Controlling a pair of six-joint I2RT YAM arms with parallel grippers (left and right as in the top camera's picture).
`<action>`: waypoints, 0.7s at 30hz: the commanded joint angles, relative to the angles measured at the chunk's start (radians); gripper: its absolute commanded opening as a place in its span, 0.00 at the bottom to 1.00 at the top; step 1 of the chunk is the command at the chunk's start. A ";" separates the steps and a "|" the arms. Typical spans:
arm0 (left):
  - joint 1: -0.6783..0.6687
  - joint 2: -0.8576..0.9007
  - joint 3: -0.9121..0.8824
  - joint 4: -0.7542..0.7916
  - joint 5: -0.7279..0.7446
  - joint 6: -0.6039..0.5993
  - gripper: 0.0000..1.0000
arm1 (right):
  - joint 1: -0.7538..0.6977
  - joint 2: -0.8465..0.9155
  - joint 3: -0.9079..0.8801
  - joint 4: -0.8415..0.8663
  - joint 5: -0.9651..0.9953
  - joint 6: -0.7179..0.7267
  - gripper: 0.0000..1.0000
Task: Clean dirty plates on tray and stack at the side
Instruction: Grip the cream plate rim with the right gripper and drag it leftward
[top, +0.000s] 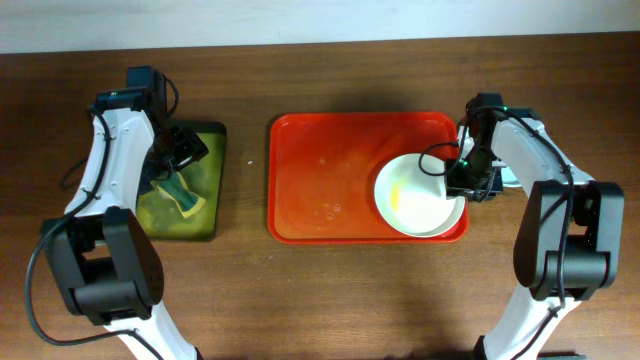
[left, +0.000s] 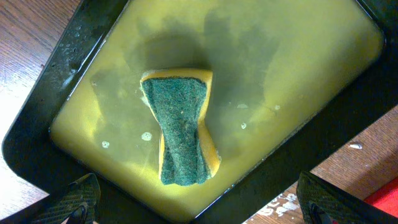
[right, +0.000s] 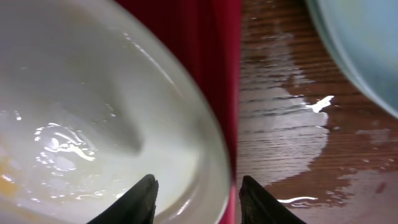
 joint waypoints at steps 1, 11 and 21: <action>0.007 0.000 0.013 -0.001 0.000 -0.001 0.99 | 0.003 0.003 -0.009 -0.003 -0.088 0.012 0.45; 0.007 0.000 0.013 -0.001 0.000 -0.001 0.99 | 0.090 0.003 -0.009 0.062 -0.262 0.012 0.41; 0.007 0.000 0.013 -0.001 0.000 -0.001 0.99 | 0.082 0.003 -0.014 0.061 -0.102 0.058 0.41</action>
